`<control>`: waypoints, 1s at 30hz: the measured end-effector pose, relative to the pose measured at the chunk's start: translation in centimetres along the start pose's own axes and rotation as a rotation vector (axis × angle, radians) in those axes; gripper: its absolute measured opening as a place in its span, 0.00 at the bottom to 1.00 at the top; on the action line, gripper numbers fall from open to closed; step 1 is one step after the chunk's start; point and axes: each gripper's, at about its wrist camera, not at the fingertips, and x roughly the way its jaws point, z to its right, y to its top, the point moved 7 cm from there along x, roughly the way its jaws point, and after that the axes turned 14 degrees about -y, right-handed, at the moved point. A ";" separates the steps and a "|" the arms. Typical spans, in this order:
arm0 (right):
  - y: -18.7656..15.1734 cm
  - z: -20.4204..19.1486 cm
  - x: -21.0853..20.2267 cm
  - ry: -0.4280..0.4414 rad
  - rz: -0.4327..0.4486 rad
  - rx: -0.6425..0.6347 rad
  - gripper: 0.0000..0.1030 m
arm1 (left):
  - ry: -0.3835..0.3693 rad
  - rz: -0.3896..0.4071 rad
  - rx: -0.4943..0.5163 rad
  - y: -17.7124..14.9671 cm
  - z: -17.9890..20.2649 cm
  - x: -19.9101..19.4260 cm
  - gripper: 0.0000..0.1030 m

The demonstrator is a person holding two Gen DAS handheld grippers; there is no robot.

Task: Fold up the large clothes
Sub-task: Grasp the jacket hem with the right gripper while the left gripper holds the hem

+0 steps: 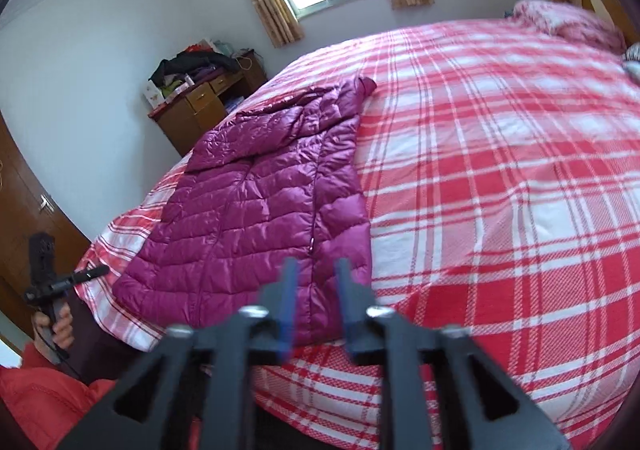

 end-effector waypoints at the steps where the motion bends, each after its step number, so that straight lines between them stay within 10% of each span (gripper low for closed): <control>1: 0.1 0.1 -0.1 0.008 0.025 0.011 0.83 | 0.012 -0.009 -0.005 -0.1 -0.3 0.0 0.09; 30: -3.9 -0.6 5.4 -0.011 -0.102 -0.064 0.82 | -0.006 -0.046 0.000 -2.1 -1.7 0.7 0.15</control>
